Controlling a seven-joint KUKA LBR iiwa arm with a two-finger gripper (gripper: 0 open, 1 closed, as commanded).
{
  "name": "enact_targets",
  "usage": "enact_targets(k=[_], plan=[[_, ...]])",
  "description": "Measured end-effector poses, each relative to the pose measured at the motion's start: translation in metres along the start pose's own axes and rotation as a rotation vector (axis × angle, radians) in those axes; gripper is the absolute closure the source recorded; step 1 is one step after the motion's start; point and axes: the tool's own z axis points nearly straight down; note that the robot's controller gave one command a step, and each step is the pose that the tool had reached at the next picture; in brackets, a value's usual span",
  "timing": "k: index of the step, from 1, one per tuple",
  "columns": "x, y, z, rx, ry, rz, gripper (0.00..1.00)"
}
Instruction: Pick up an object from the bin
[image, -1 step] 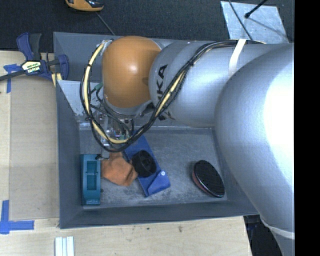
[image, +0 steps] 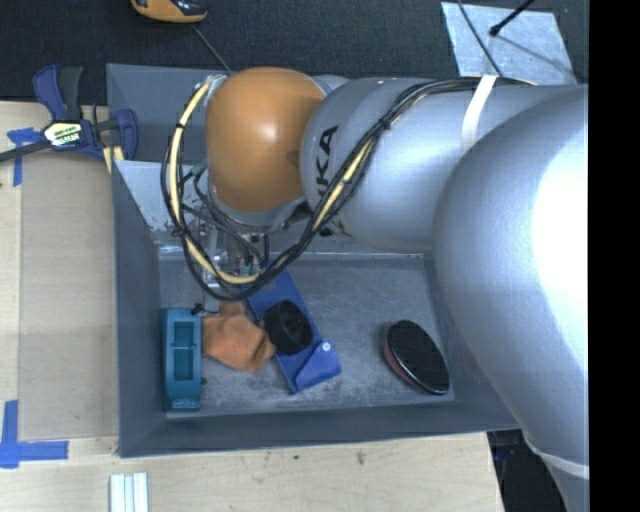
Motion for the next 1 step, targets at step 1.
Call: enact_targets(k=[1], plan=[[-0.0081,-0.0412,0.0339,-0.002,-0.003,0.026,0.00]])
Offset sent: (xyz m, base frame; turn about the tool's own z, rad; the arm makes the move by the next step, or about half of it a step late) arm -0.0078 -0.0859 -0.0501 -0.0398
